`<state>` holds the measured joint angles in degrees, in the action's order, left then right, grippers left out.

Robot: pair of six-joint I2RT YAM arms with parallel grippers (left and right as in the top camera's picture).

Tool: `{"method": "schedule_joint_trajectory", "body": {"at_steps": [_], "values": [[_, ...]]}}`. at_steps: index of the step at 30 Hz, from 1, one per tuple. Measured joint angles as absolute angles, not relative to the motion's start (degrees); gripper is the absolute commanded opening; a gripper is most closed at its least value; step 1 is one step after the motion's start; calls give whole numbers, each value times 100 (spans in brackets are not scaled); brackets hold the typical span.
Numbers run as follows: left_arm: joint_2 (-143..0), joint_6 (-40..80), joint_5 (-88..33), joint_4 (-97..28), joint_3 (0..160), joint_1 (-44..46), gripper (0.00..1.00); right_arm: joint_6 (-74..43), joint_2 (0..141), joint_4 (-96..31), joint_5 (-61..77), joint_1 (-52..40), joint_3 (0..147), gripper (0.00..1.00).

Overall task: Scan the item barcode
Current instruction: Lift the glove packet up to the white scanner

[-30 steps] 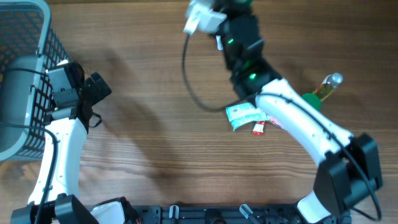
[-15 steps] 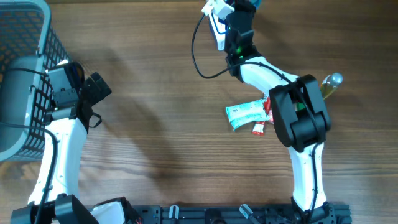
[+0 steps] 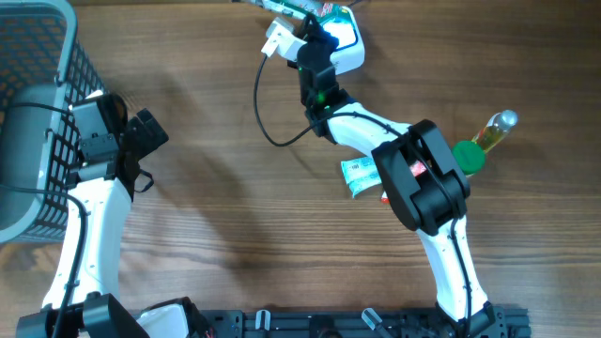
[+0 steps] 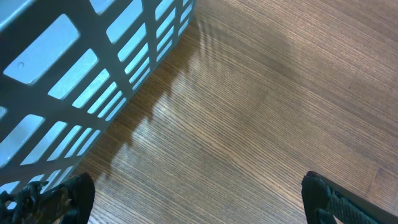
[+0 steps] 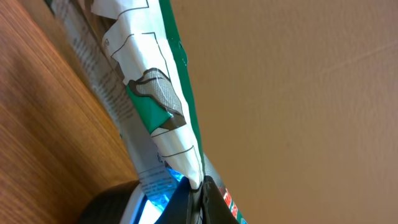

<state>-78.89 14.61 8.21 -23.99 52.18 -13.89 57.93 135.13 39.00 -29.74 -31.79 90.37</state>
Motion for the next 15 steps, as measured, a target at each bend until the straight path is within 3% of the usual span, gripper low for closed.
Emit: {"method": "schedule_joint_trajectory", "body": {"at_steps": [10,15], "values": [[-7889,1461,821,-2399,5218,-1389,100,4934,13375,2340,-3354,-3205,9067,4],[-7889,1461,821,-2392,5218,-1389,100,3374,11426,-790,-2202,-3146,9089,4]]}}
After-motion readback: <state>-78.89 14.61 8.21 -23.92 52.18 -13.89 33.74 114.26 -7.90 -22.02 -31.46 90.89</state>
